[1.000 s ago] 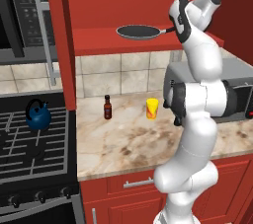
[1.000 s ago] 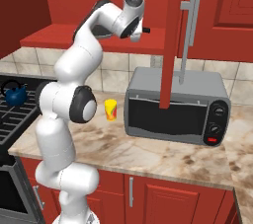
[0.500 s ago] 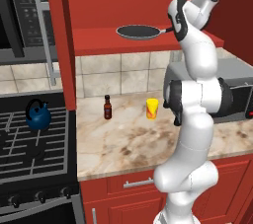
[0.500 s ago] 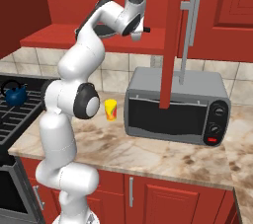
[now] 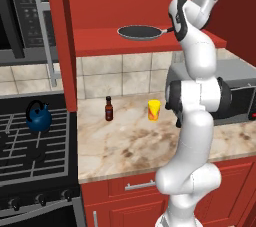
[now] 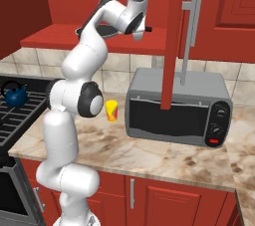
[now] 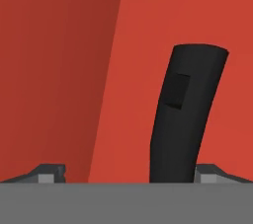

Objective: Pick the pan from the cabinet and place it on the stove. Then turn on the stove burner for the pan.

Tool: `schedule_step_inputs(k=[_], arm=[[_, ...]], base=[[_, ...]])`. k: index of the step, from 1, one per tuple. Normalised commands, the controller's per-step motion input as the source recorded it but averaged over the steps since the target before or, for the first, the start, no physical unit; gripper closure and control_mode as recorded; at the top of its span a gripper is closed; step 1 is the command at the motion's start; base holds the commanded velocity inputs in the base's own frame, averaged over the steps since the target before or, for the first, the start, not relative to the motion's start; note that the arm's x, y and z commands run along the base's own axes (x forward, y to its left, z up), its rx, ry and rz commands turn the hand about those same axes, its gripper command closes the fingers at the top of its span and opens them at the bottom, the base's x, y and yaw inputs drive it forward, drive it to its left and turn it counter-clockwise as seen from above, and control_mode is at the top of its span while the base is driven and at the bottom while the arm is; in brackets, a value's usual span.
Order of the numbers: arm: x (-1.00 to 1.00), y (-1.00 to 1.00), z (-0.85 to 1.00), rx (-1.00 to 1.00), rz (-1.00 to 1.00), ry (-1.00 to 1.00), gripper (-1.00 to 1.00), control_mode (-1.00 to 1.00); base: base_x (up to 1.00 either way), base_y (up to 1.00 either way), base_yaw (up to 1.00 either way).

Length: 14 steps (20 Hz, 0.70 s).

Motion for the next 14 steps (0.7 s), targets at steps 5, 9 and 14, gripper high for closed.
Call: schedule_step_inputs(k=[5, 9, 14], arm=[[0.12, 0.0, -0.4, 0.0, 0.0, 0.0, 1.0, -1.0], [0.06, 0.0, -0.43, 0.0, 0.0, 0.0, 1.0, -1.0], [0.02, 0.0, -0.36, 0.0, 0.0, 0.0, 1.0, -1.0]], base=[[0.0, 0.0, 0.0], [0.0, 0.0, 0.0], [0.0, 0.0, 0.0]])
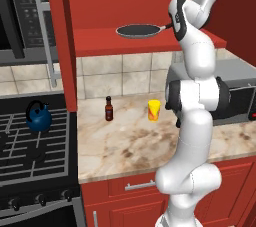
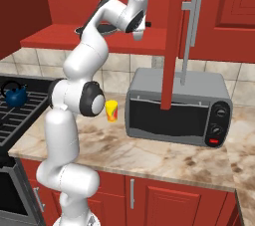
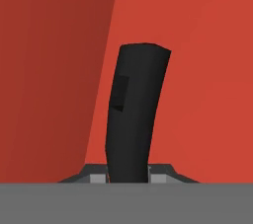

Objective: Pick the pan from the cabinet and place it on the stove. Then turn on the stove burner for the pan.

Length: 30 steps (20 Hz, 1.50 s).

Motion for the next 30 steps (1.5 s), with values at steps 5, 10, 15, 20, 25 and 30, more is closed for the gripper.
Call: schedule_step_inputs(k=[5, 10, 15, 20, 25, 30], arm=[[0.02, 0.0, -0.3, 0.0, 0.0, 0.0, 1.0, -1.0], [0.0, 0.0, -0.21, 0.0, 0.0, -0.06, 1.0, -1.0], [-0.12, 0.0, -0.12, 0.0, 0.0, -0.12, 1.0, -1.0], [-0.47, 0.0, -0.05, 0.0, 0.0, -0.17, 1.0, -1.0], [-0.71, 0.0, -0.12, 0.05, 0.0, -0.2, 1.0, -1.0], [-0.85, 0.0, -0.22, 0.06, 0.0, -0.15, 1.0, -1.0]], base=[[0.0, 0.0, 0.0], [0.0, 0.0, 0.0], [0.0, 0.0, 0.0], [0.0, 0.0, 0.0], [0.0, 0.0, 0.0], [0.0, 0.0, 0.0]])
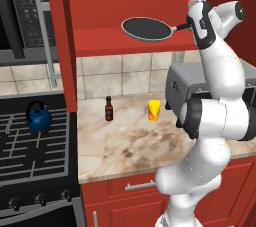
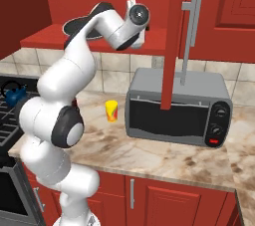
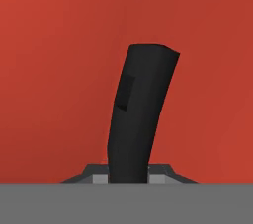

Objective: Pick the pan from the cabinet and place it on the stove. Then turn on the stove burner for the pan.

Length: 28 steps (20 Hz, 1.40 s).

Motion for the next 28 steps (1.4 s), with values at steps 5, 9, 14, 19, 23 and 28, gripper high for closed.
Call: schedule_step_inputs(k=[5, 9, 14, 19, 23, 28], arm=[[-0.87, 0.0, -0.09, 0.07, 0.0, -0.09, 1.0, -1.0], [-0.8, 0.0, -0.04, 0.03, 0.0, -0.03, 1.0, -1.0], [-0.64, 0.04, -0.01, 0.0, 0.0, 0.0, 1.0, -1.0], [-0.59, 0.14, -0.05, 0.0, 0.0, 0.0, 1.0, -1.0], [-0.47, 0.16, -0.08, 0.0, 0.0, 0.0, 1.0, -1.0], [-0.29, 0.23, -0.02, 0.0, 0.0, 0.0, 1.0, -1.0]], base=[[0.0, 0.0, 0.0], [0.0, 0.0, 0.0], [0.0, 0.0, 0.0], [0.0, 0.0, 0.0], [0.0, 0.0, 0.0], [0.0, 0.0, 0.0]])
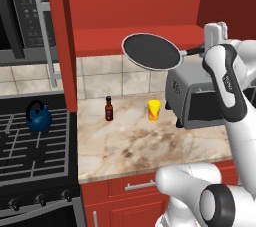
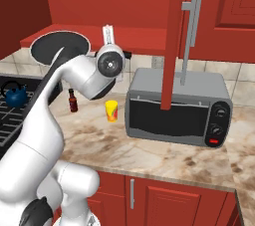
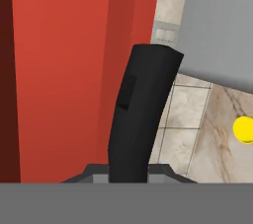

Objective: Pick the pan from the cabinet and place it on the stove. Then turn on the stove burner for the pan.

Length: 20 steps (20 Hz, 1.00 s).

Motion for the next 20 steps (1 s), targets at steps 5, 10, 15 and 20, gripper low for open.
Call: schedule_step_inputs(k=[5, 10, 15, 20], arm=[[-0.34, 0.19, -0.08, 0.0, 0.0, 0.0, 1.0, -1.0], [-0.35, 0.19, -0.14, 0.0, 0.0, 0.0, 1.0, -1.0], [-0.35, 0.34, -0.25, -0.03, 0.02, 0.0, 1.0, -1.0], [-0.23, 0.55, -0.36, -0.07, 0.04, 0.0, 1.0, -1.0]], base=[[0.0, 0.0, 0.0], [0.0, 0.0, 0.0], [0.0, 0.0, 0.0], [0.0, 0.0, 0.0]])
